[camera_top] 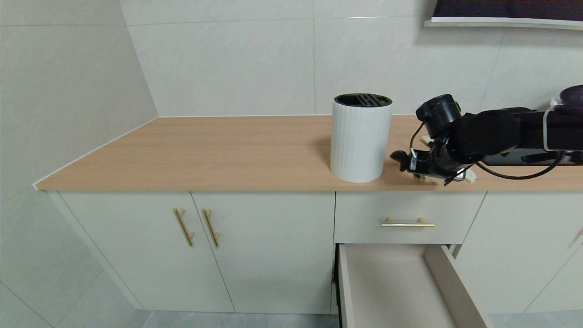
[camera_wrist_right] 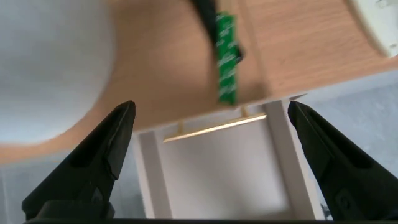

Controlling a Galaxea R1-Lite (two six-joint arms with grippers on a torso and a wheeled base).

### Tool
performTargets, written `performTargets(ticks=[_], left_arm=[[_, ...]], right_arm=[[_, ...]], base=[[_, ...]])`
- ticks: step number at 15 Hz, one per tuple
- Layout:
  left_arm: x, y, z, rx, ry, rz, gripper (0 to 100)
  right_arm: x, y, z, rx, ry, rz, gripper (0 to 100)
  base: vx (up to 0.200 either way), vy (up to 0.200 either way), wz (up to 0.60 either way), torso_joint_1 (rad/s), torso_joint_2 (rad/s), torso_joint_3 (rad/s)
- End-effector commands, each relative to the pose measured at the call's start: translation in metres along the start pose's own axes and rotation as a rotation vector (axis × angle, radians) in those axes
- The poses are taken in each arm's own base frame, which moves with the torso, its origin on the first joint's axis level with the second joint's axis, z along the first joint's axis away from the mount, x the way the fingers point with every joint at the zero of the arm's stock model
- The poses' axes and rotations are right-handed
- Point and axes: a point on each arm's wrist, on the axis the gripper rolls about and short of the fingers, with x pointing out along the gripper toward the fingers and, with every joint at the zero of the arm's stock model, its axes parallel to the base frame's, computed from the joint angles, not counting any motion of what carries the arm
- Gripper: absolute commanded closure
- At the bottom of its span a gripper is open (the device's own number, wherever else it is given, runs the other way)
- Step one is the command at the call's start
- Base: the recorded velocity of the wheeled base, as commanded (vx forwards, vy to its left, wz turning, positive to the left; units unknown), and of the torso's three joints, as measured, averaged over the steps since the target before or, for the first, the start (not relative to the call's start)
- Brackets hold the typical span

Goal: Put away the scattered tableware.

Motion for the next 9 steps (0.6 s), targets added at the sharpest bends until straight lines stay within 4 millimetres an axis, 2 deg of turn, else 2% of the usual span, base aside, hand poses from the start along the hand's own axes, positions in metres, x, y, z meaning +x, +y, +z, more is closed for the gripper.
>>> performTargets(ticks=[1,8,9], left_arm=[[0.0,0.0,0.0,0.0,0.0,0.002,0],[0.0,0.0,0.0,0.0,0.0,0.0,0],[0.0,0.0,0.0,0.0,0.0,0.002,0]], right_arm=[[0.011,-0.004,0.0,0.004,0.01,-0.018,0],[0.021,-0.001,-0.003,0.001,0.019,-0.024,0],[0.021,-0.001,-0.003,0.001,0.019,-0.024,100]], base=[[0.0,0.0,0.0,0.0,0.0,0.0],[0.0,0.0,0.0,0.0,0.0,0.0],[0.0,0.0,0.0,0.0,0.0,0.0]])
